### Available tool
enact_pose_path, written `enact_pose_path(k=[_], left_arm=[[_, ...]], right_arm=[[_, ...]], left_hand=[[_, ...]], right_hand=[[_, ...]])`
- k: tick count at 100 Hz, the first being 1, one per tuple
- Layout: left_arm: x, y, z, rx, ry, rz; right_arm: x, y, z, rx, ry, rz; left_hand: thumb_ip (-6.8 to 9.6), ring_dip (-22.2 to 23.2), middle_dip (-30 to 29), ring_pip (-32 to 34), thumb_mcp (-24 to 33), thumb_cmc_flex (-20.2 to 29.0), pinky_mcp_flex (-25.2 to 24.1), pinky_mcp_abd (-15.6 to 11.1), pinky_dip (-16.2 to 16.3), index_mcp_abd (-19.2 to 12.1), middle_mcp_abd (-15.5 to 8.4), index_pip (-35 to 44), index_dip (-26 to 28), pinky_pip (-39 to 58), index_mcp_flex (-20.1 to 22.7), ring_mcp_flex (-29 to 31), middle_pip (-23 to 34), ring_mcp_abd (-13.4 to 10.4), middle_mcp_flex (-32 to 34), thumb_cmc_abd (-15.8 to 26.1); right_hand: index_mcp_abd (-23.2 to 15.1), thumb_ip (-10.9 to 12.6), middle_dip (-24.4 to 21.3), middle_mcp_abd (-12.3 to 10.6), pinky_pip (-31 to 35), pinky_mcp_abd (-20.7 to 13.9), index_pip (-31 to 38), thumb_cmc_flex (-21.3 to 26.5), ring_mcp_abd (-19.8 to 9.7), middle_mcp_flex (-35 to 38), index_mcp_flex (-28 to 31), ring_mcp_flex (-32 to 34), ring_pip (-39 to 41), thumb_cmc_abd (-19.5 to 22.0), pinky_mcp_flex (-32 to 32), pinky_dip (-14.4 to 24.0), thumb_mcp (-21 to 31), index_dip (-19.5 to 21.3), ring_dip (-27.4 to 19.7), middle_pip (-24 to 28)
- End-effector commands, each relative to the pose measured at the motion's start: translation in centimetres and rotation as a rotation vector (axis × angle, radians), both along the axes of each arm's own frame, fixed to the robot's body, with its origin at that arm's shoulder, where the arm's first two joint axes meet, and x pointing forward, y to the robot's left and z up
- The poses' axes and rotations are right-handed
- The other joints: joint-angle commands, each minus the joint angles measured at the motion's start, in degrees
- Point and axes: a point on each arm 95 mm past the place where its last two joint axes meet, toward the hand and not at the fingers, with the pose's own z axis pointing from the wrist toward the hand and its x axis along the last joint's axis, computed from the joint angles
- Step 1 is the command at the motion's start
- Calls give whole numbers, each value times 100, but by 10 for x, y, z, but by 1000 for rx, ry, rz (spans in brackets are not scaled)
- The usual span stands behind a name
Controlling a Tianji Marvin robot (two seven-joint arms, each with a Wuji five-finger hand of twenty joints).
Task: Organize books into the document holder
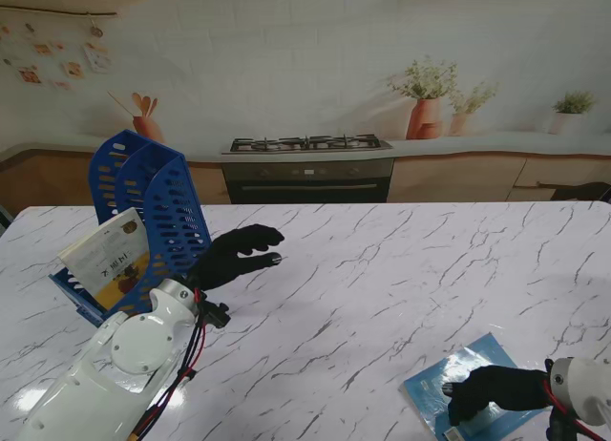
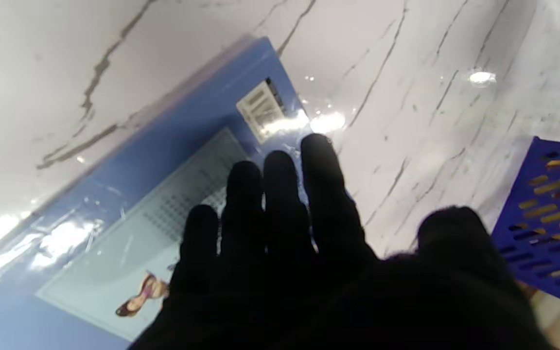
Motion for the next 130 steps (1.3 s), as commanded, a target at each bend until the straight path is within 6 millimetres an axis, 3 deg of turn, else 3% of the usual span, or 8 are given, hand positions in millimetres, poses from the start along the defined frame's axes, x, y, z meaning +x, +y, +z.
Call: enact_pose_path(k=[1,29,62,99,130], left_arm=[[-1,-5,-3,-20,4,-20],[-3,-5,-5,-15,15,-17],[-3,-6,-6,-26,18,-15],[-3,-5,-11,-35,40,-13],[-5,-1,-13,-28,59,-8]], right_arm=[[3,-3,-9,-44,-46,9],[21,1,-26,-40,-98,45],[67,26,-43,31,-165,94],[118,80,-49,163,-267,160],[149,127,-48,257,-309,181]], left_hand=[[168,55,17,108,-174,43,-103,21,-48,11,-44,28,5,-136,68,60,84,42,60,237],[161,58,8,117,-206,62,-125,16,-47,18,-57,52,4,-174,90,67,88,32,73,270],[160,55,-7,113,-237,78,-138,11,-36,41,-46,47,-8,-192,77,48,78,30,46,294],[162,54,-13,113,-261,120,-138,-8,-18,40,-33,58,-12,-191,72,32,85,46,34,323],[163,50,-18,109,-278,143,-152,-12,-14,37,-28,70,-14,-198,77,18,81,52,18,340]], right_hand=[[154,235,-70,158,-271,798,-117,144,33,-202,-151,-281,-272,335,-155,-220,-189,-108,-200,-103],[142,229,-62,136,-329,457,-110,232,-20,-245,-137,-335,-295,508,-158,-265,-252,-105,-212,-88],[154,248,-57,138,-272,398,-115,305,-17,-252,-149,-317,-310,483,-111,-241,-252,-115,-223,-76],[158,257,-46,130,-148,386,-93,291,5,-215,-112,-253,-318,425,-37,-174,-259,-114,-232,-47],[186,261,-52,153,-152,365,-109,259,10,-244,-151,-270,-333,396,-62,-161,-258,-125,-238,-61]])
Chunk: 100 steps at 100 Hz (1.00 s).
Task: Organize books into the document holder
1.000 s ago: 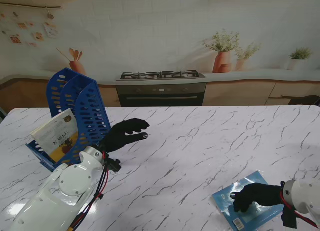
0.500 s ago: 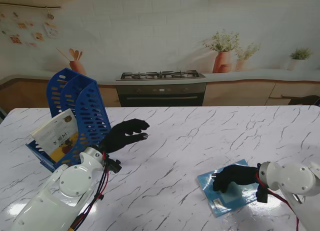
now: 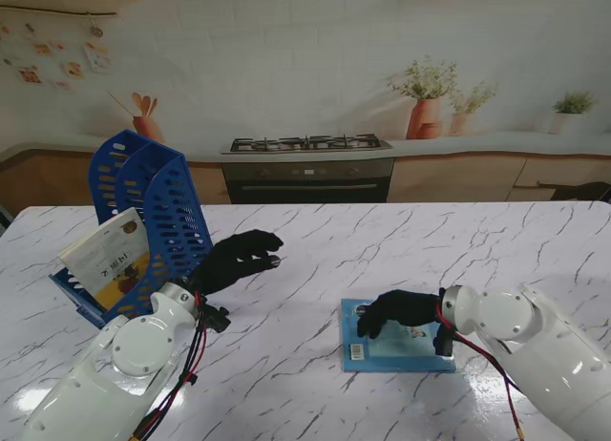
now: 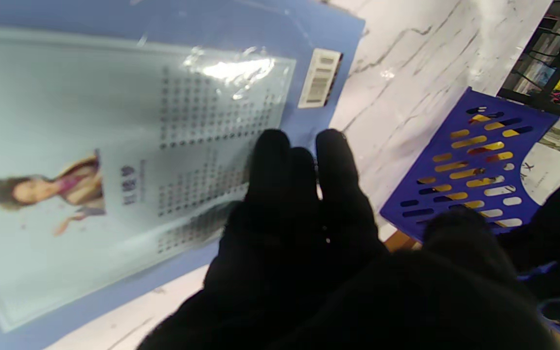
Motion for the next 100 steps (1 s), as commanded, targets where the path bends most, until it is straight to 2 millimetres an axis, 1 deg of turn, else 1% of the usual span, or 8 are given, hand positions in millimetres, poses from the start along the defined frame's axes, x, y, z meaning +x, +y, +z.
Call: enact_pose_path(k=[1,10,21,27,34,48,71,100], left_arm=[[-3,-3,-3,-11,5,-18],[-4,-3,-4,-9,9,-16],[-2,-2,-5,2,13,-3],[-1,-1,-6,0,19,1],[0,0,-8,1,23,3],[1,0,-12,0,31,2],[1,-2,-15,0,40,3],[-2,-6,-20,-6,53,-2]], right_arm=[[2,24,-4,45,-2,5],[8,36,0,77,-33,1],[7,42,11,126,-82,-31],[4,39,19,139,-111,-57],[3,29,26,126,-170,-118],[3,-4,35,37,-207,-221],[4,-55,30,-93,-188,-336],[-6,-81,20,-161,-140,-376]], left_hand=[[163,50,-17,109,-210,82,-87,-13,-12,-2,-34,56,-14,-178,76,22,83,43,22,200],[162,49,-16,108,-218,79,-91,-8,-13,-6,-37,58,-15,-182,75,20,88,40,33,205],[162,50,-16,108,-218,92,-104,9,-6,3,-30,62,-15,-177,66,9,91,58,25,196],[162,49,-17,105,-220,93,-116,13,-4,-6,-32,62,-16,-178,60,-6,89,56,17,195],[162,51,-16,112,-220,94,-111,16,2,0,-36,67,-16,-170,65,6,95,49,24,197],[163,52,-16,117,-220,100,-116,8,7,-1,-40,81,-14,-165,76,1,99,52,24,202],[164,54,-15,129,-210,113,-103,2,14,-4,-38,104,-10,-148,85,12,110,55,35,206],[165,61,-16,148,-204,115,-82,3,27,-6,-36,121,-13,-104,89,24,120,68,41,228]], right_hand=[[273,260,-52,516,-42,1978,-42,48,592,-198,-159,-703,-2239,127,-49,-35,-146,-118,-835,-27],[236,253,-50,473,-26,2064,-48,-46,558,-210,-178,-708,-2229,65,-45,-25,-185,-119,-829,-23],[8,275,7,283,98,3051,19,-284,480,-291,-305,-755,-2050,-265,-14,14,-123,-32,-726,83],[-85,281,34,206,182,3293,53,-369,459,-306,-353,-750,-1952,-366,23,55,-103,13,-671,138],[-71,281,60,288,269,3285,117,-355,521,-155,-238,-570,-1860,-574,189,93,-100,45,-633,211],[1,290,41,352,339,3240,100,-361,562,-146,-246,-550,-1899,-661,221,126,-60,36,-652,175],[-16,296,41,334,367,3246,104,-383,548,-103,-190,-518,-1927,-763,221,143,23,29,-666,179],[-52,295,57,316,358,3235,136,-469,534,-48,-127,-468,-1911,-779,214,144,145,30,-658,214]])
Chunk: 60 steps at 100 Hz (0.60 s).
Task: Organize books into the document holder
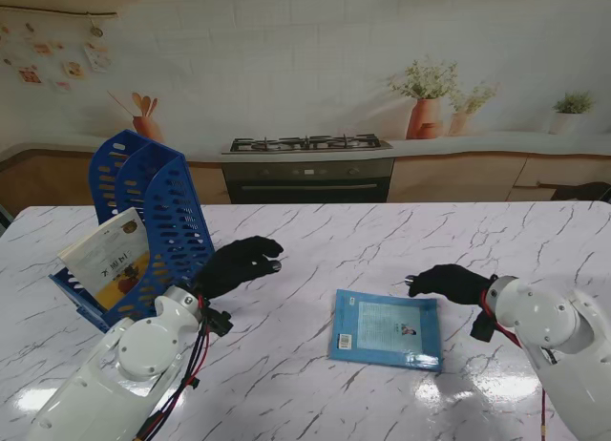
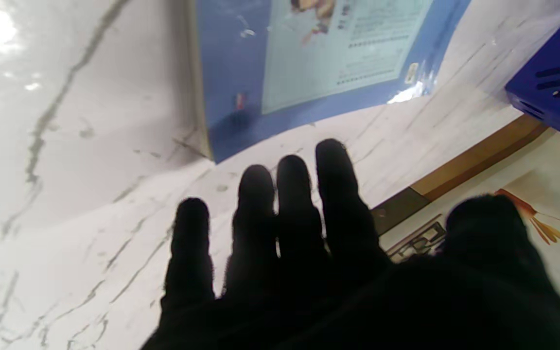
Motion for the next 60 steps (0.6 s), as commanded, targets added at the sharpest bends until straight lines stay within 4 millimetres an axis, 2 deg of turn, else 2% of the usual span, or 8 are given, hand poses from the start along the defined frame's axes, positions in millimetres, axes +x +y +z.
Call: enact_pose_path(k=[1,12,24,42,52,60], left_arm=[[-4,-5,-5,-19,9,-20],[-6,-7,-7,-23,14,-28],[-9,-9,-9,-29,17,-39],[-15,-12,-14,-27,28,-56],[-19,-14,-18,-15,36,-72],[-24,-17,-21,-8,36,-87]], right_arm=[[-7,-4,-13,-3,44,-6],[-13,-5,-18,2,69,-4],[-19,-4,-21,-5,84,24],[-30,-1,-25,19,120,45],[-38,4,-25,30,129,81],[-43,8,-25,43,130,104]], left_hand=[[165,62,-15,149,-204,113,-68,2,29,-3,-37,54,-13,-93,90,27,122,55,46,226],[166,74,-14,178,-197,128,35,7,74,2,-24,56,-17,25,91,57,128,64,45,236],[166,140,-5,307,-192,134,330,-114,223,30,29,68,-26,506,98,150,158,79,51,251],[170,252,11,589,-171,162,655,-154,233,66,92,85,-44,1189,109,336,238,148,127,263],[172,419,82,974,-129,173,868,-121,336,160,155,159,-37,1690,196,599,415,182,335,281],[167,604,211,1485,-26,146,1236,-51,540,258,195,530,127,2255,400,1017,705,174,687,269]], right_hand=[[-82,295,56,32,131,371,110,-155,-54,142,118,112,-1,-59,-15,71,49,32,13,83],[-86,293,66,19,146,419,132,-181,-52,181,158,146,18,-72,3,80,100,33,22,106],[-83,288,70,19,191,502,143,-241,-25,212,171,186,32,-64,37,101,149,30,28,116],[-37,278,82,145,441,744,227,-328,134,400,339,397,98,-106,220,250,293,38,52,159],[-28,269,93,211,648,918,303,-427,247,592,477,621,188,-134,421,432,422,45,88,200],[-50,267,97,214,688,943,336,-450,262,672,539,696,224,-143,461,478,456,51,102,217]])
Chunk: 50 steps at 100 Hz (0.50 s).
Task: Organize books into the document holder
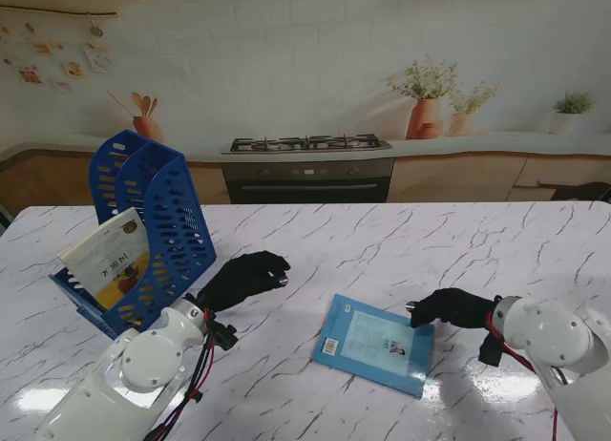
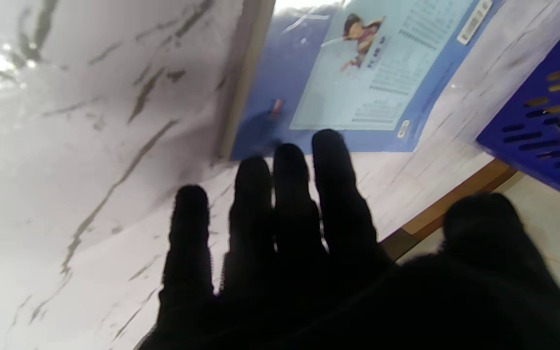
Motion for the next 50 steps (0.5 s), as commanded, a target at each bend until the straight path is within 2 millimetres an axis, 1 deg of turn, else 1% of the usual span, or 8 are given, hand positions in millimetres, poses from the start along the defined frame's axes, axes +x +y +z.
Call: enact_pose_path(k=[1,10,11,22,27,31,40,50], left_arm=[[-10,-8,-7,-6,1,-44],[-16,-11,-12,1,6,-63],[-17,-11,-12,2,9,-67],[-26,-18,-21,11,54,-131],[-29,-21,-26,17,86,-169],[-32,-23,-29,16,116,-200],[-32,-29,-36,29,143,-244],[-29,-35,-39,77,147,-290]], right_arm=[[-12,10,-12,17,32,34],[-15,13,-13,21,35,52],[-15,14,-13,21,36,53],[-16,15,-13,27,35,60],[-16,15,-12,28,28,59],[-16,16,-11,29,22,57],[-16,16,-10,34,13,52],[-15,16,-9,36,9,54]], left_hand=[[165,137,108,391,-15,82,256,-19,242,74,25,274,143,575,163,361,239,14,279,193],[101,210,188,1017,138,61,903,109,548,147,120,887,360,1298,640,976,645,134,956,126],[96,205,190,1080,143,58,993,108,571,168,130,938,363,1365,694,1064,680,63,1030,138],[108,-75,16,1423,146,54,1415,187,652,328,255,1086,155,1732,931,1350,760,171,1303,300],[128,-126,-35,1602,94,129,2158,-138,852,432,334,1098,111,2699,1067,1494,804,246,1446,440],[157,-229,-91,1753,-25,239,2592,-372,591,503,371,1170,38,3258,1139,1573,864,280,1536,563],[189,-385,-254,1577,-98,275,2852,-568,483,710,518,930,-64,3539,1158,1448,682,371,1459,708],[182,-681,-433,1217,-186,311,2834,-569,389,828,618,666,-169,3536,1109,1221,487,406,1306,817]], right_hand=[[-43,266,24,152,174,946,109,-247,168,245,179,298,176,-4,38,114,69,51,116,83],[-50,265,22,144,163,940,121,-274,167,269,191,314,180,0,29,140,108,51,119,79],[-47,265,22,144,157,938,122,-278,166,270,193,315,181,-1,22,141,113,51,119,78],[-34,263,21,155,123,925,128,-302,170,277,199,318,178,-12,8,153,159,47,119,74],[-42,261,21,156,114,912,130,-320,178,281,201,318,176,-9,8,159,175,45,118,74],[-30,262,21,163,103,905,131,-322,180,284,202,317,173,-14,6,160,192,44,117,73],[-25,260,20,167,82,892,134,-339,178,295,211,325,169,-24,0,159,221,39,114,71],[-21,257,18,166,59,883,136,-372,181,301,218,336,162,-19,-4,155,253,34,110,66]])
